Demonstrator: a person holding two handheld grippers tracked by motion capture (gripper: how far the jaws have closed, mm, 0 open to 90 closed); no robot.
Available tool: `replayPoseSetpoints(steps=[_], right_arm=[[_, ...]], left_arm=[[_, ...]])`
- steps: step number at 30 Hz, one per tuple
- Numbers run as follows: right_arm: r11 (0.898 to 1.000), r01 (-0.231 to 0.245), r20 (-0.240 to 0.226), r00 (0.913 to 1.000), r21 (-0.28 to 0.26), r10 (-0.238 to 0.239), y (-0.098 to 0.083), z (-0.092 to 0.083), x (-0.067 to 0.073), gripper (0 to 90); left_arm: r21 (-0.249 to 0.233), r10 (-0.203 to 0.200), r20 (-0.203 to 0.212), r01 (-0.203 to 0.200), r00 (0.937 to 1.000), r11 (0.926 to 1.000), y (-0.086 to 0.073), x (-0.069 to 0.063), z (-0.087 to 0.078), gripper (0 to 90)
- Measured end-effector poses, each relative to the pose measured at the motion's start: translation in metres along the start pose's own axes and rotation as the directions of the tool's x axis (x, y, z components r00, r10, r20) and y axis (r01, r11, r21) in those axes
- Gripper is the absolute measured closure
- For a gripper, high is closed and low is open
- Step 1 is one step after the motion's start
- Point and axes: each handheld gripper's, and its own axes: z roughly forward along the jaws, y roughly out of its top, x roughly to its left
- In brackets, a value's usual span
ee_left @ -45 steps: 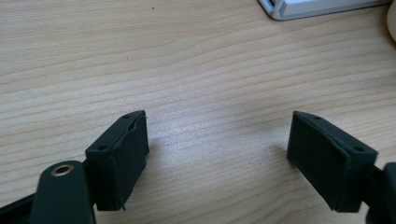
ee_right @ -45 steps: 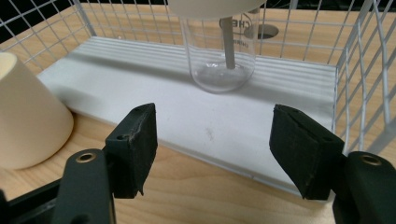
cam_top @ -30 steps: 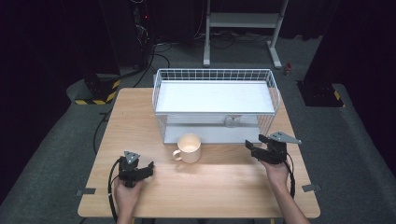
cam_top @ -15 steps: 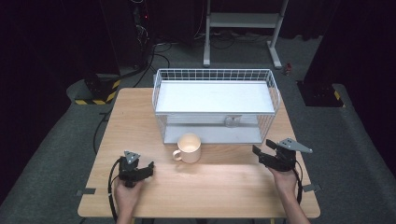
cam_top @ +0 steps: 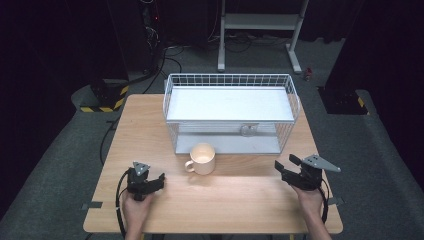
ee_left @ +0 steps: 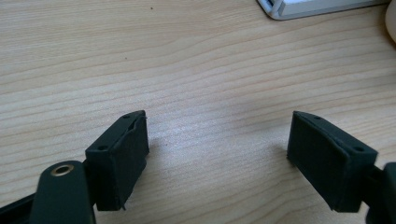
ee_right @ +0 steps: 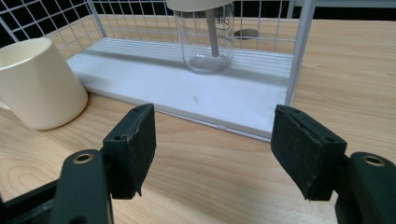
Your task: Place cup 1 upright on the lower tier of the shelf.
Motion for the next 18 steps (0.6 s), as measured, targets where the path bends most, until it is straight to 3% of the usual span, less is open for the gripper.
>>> replayPoseSetpoints(steps=[18], right_arm=[[0.997,0.027,0.026,0.9992,0.065,-0.029,-0.027,-0.005,0.002,30.9]], left_arm=[[0.000,-0.001,0.001,0.001,1.0000,1.0000,0.000,0.000,0.000,20.7]])
